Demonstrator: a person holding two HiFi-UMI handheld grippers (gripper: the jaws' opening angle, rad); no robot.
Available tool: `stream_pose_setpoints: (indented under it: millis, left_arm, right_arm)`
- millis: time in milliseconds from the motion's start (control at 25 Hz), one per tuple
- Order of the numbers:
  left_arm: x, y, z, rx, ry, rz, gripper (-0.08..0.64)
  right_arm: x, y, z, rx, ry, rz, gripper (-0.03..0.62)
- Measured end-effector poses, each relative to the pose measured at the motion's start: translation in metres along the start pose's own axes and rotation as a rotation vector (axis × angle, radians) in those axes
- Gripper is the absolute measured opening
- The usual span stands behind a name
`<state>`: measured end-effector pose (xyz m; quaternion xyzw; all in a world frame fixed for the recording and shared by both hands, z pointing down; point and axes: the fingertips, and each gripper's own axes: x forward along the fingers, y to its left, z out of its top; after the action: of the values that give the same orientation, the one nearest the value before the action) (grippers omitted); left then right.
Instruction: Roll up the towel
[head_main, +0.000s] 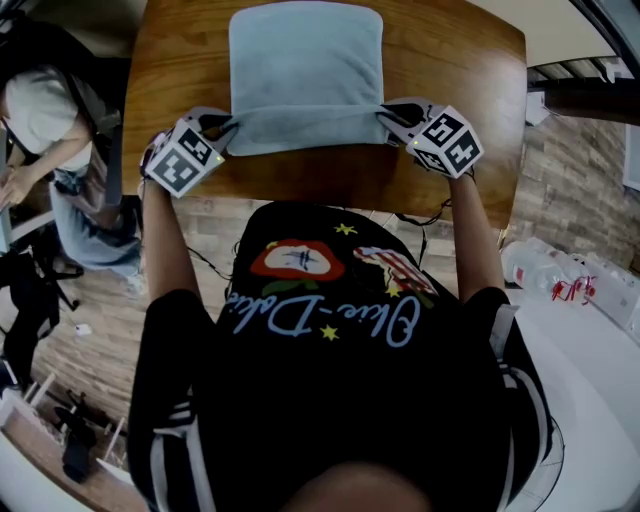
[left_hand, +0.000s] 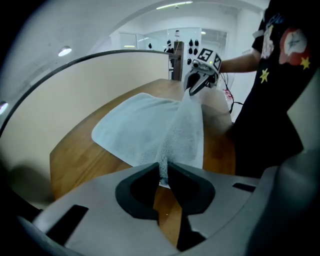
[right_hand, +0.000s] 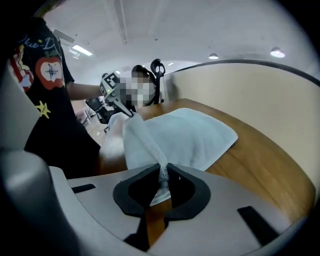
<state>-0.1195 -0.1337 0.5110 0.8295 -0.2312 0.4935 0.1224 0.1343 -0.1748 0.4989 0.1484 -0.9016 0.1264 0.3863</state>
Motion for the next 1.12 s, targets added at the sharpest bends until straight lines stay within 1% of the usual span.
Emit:
stream_pose_setpoints:
  millis: [120,200,280,400,480,560,640,720,800,840,880,920,1000,1120]
  left_arm:
    - [0.012,0.013,0.0,0.006,0.001,0.075,0.051]
    - [0.018,0.019,0.0,-0.01,-0.013,0.127,0.057]
    - [0.021,0.022,0.0,-0.053,-0.044,0.165,0.066]
    - [0.021,0.027,0.001,-0.129,-0.102,0.203,0.095]
    - [0.018,0.031,0.0,-0.172,-0.128,0.229,0.138]
    - [0.01,0.038,-0.001,-0.212,-0.155,0.267,0.185]
    - [-0.003,0.048,-0.002,-0.27,-0.208,0.314,0.205]
    - [-0.023,0.056,-0.004,-0.338,-0.286,0.37,0.215]
    - [-0.048,0.06,-0.002,-0.372,-0.366,0.436,0.215]
    - [-0.058,0.059,-0.001,-0.369,-0.39,0.464,0.214]
    - [-0.065,0.054,-0.001,-0.347,-0.396,0.481,0.213]
    - [-0.068,0.047,0.0,-0.304,-0.383,0.485,0.213]
    - [-0.062,0.021,0.003,-0.171,-0.31,0.449,0.212]
    - [-0.033,-0.024,0.0,0.043,-0.158,0.361,0.212]
  right_arm:
    - [0.01,-0.012,-0.001,-0.023,0.025,-0.061,0.023]
    - [0.015,-0.018,-0.002,-0.03,0.032,-0.109,0.04]
    - [0.017,-0.024,-0.004,-0.024,0.039,-0.152,0.083]
    - [0.018,-0.031,-0.005,-0.007,0.033,-0.184,0.112]
    - [0.016,-0.033,-0.004,0.007,0.014,-0.194,0.121]
    - [0.008,-0.039,0.001,0.022,-0.03,-0.225,0.132]
    - [-0.007,-0.044,0.01,0.035,-0.086,-0.277,0.133]
    - [-0.024,-0.043,0.021,0.021,-0.132,-0.321,0.133]
    - [-0.037,-0.03,0.03,-0.024,-0.161,-0.324,0.135]
    - [-0.04,-0.021,0.033,-0.056,-0.165,-0.311,0.133]
    - [-0.041,-0.01,0.033,-0.096,-0.16,-0.292,0.133]
    - [-0.04,0.001,0.033,-0.143,-0.147,-0.271,0.135]
    - [-0.033,0.022,0.027,-0.251,-0.099,-0.223,0.133]
    - [-0.017,0.046,0.009,-0.4,0.006,-0.154,0.137]
